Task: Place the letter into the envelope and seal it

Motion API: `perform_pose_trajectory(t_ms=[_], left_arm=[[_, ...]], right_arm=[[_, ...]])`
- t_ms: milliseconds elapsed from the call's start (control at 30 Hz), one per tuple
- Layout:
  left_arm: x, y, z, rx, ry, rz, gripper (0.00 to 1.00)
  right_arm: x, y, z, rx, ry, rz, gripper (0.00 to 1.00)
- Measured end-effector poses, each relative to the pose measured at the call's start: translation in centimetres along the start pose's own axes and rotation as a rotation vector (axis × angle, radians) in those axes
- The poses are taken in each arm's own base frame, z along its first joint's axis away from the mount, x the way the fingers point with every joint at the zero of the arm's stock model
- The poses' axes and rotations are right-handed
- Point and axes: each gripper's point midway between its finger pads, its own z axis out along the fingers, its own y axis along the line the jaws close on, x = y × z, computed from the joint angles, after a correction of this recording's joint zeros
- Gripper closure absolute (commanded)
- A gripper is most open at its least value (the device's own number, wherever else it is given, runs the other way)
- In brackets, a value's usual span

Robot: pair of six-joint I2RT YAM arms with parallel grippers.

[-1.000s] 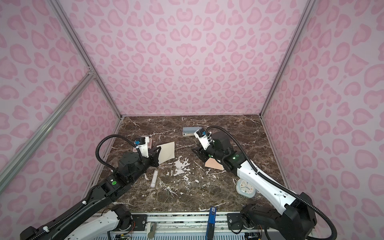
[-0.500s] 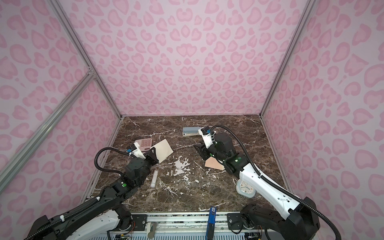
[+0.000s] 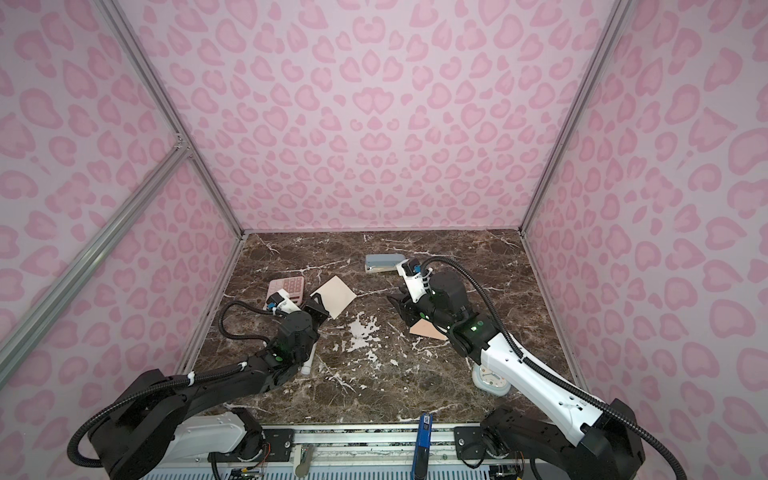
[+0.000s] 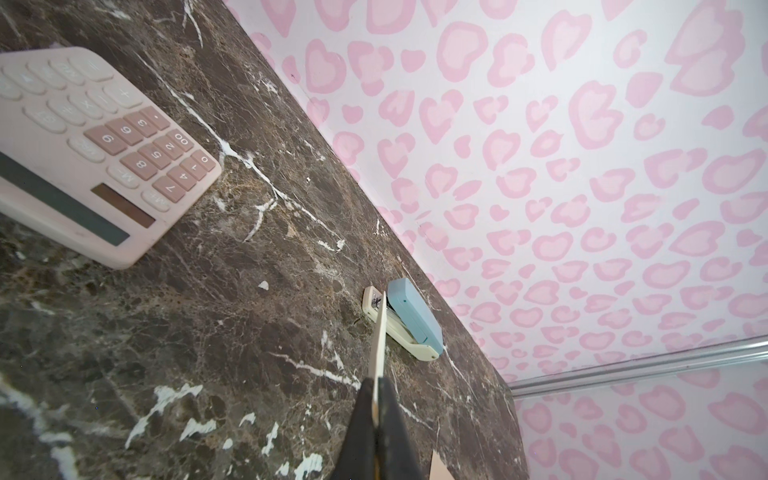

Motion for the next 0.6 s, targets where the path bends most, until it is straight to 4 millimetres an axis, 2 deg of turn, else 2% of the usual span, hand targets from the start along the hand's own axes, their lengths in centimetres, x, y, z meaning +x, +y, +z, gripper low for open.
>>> perform_pose_trajectory(t_ms=[100, 267, 600], left_arm=[[0.3, 0.7, 0.7, -0.008, -0.021, -0.056, 0.96], [1.8, 3.6, 1.9, -0.055, -0.033, -0.129, 0.96], [4.3, 6.7, 3.6, -0.075, -0.049, -0.258, 0.94]], right_arm=[[0.1, 0.0, -0.2, 0.003, -0.002, -0.001, 0.56], [0.2, -0.2, -0.3, 0.017, -0.005, -0.004, 0.56], [0.1, -0.3, -0.7, 0.026, -0.01, -0.013, 0.56]])
